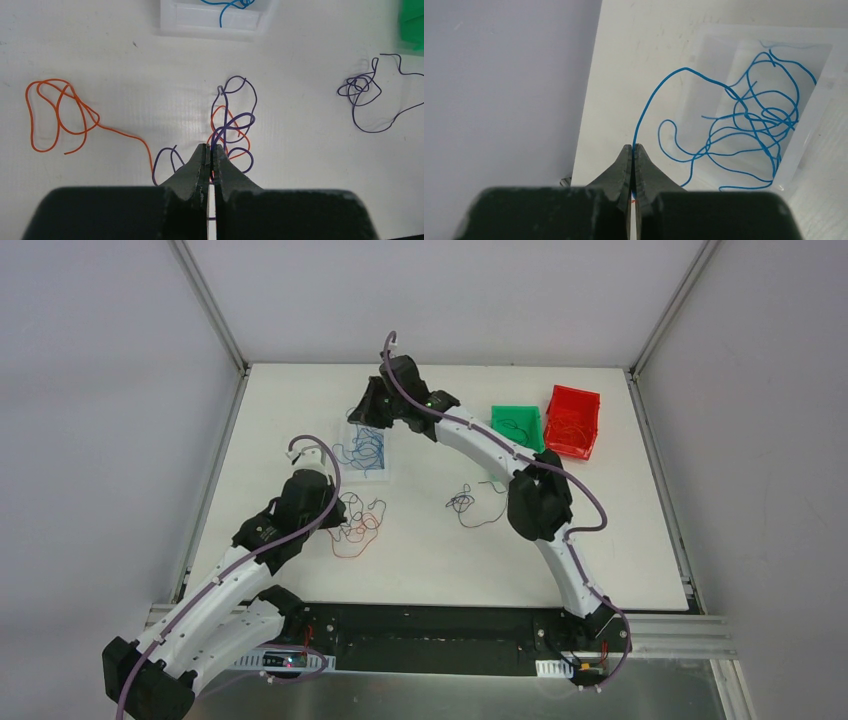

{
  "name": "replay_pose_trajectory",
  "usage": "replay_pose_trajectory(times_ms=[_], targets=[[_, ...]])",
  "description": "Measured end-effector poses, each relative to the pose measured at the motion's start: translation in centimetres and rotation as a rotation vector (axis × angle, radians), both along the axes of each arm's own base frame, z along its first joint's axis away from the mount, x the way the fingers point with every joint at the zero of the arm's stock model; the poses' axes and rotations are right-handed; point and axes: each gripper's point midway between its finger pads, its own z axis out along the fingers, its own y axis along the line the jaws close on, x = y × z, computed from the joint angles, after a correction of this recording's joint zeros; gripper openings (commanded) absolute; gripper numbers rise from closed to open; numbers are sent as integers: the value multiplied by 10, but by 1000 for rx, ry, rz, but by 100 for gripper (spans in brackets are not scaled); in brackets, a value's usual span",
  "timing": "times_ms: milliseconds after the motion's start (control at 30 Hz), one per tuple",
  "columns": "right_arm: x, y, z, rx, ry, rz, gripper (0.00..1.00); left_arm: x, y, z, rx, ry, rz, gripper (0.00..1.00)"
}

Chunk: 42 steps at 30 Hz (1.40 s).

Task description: Untangle the cables

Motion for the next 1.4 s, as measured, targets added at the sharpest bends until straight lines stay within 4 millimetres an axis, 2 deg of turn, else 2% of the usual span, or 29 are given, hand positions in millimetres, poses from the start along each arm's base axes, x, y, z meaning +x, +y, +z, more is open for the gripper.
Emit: replay_pose_trajectory(times_ms=[267,300,400,500,567,667,767,800,933,1000,1100,1167,1267,1400], targets=[[-7,-9,-59,-92,65,-12,0,0,0,-1,3,3,1,0],[-7,-9,-64,-100,71,-13,3,0,0,-1,3,4,0,0],[-7,-9,-84,-129,97,-9,39,0,0,-2,5,9,-1,0],[-10,-11,-96,-159,120,-4,52,0,-1,-1,3,8,-5,0],[-11,-13,-95,-170,118,3,55,1,-2,4,-1,3,-7,0],[-13,-16,-84,-177,98,14,59,1,-3,12,-7,-3,-12,0],[-21,-24,-54,-171,68,25,65,0,-5,19,-20,-9,-24,0],[-26,-31,-37,-163,50,29,67,0,-6,21,-25,-8,-30,0],[-58,-67,32,-125,-30,33,72,-4,-15,28,-47,-7,-82,0],[-77,-95,66,-111,-94,18,73,-7,-25,35,-69,-5,-143,0],[-105,-142,95,-117,-174,-27,75,-10,-42,47,-109,1,-243,0],[-122,-173,97,-138,-210,-69,75,-13,-54,54,-137,12,-302,0],[-140,-216,76,-199,-217,-130,75,-15,-69,60,-171,37,-373,0],[-154,-261,23,-317,-160,-197,75,-15,-89,60,-188,86,-459,0]])
